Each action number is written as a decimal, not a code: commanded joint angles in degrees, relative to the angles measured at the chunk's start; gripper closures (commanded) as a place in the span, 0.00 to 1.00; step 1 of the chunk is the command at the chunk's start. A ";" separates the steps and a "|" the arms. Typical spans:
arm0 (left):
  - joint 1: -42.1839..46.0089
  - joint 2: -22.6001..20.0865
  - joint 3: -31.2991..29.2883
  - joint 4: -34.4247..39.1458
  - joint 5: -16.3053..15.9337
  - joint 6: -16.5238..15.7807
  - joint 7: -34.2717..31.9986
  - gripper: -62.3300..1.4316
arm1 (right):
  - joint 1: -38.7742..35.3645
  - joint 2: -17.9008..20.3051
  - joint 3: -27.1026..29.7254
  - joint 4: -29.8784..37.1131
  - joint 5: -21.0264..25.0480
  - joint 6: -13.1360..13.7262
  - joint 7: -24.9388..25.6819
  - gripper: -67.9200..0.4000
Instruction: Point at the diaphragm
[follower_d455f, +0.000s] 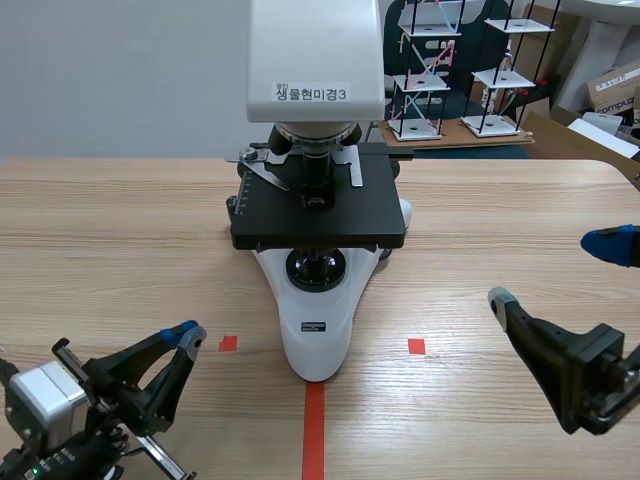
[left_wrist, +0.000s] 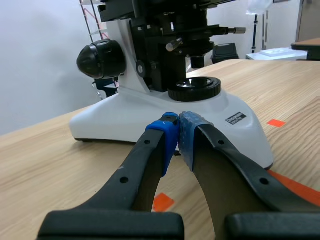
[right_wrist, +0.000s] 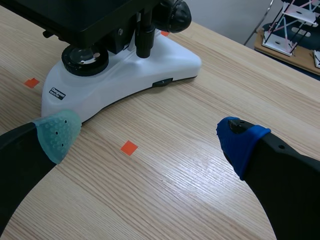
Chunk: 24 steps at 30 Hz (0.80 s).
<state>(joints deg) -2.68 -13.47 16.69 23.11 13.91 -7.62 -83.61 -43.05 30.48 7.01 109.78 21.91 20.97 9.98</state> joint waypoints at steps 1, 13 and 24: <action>-0.22 -0.70 -0.52 1.84 -0.28 -0.20 -1.55 0.93 | 0.20 0.31 0.11 0.90 0.42 0.00 0.66 0.12; -1.16 -0.52 -0.52 1.68 0.72 -0.22 -2.08 0.93 | 0.17 0.31 0.11 0.90 0.42 0.00 0.63 0.12; -1.16 -0.50 -0.52 1.68 0.72 -0.22 -3.82 0.93 | 0.17 0.31 0.11 0.90 0.42 0.00 0.63 0.12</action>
<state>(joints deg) -3.53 -13.65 16.69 23.57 15.00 -7.66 -86.43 -43.05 30.48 7.01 109.78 21.91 20.97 9.98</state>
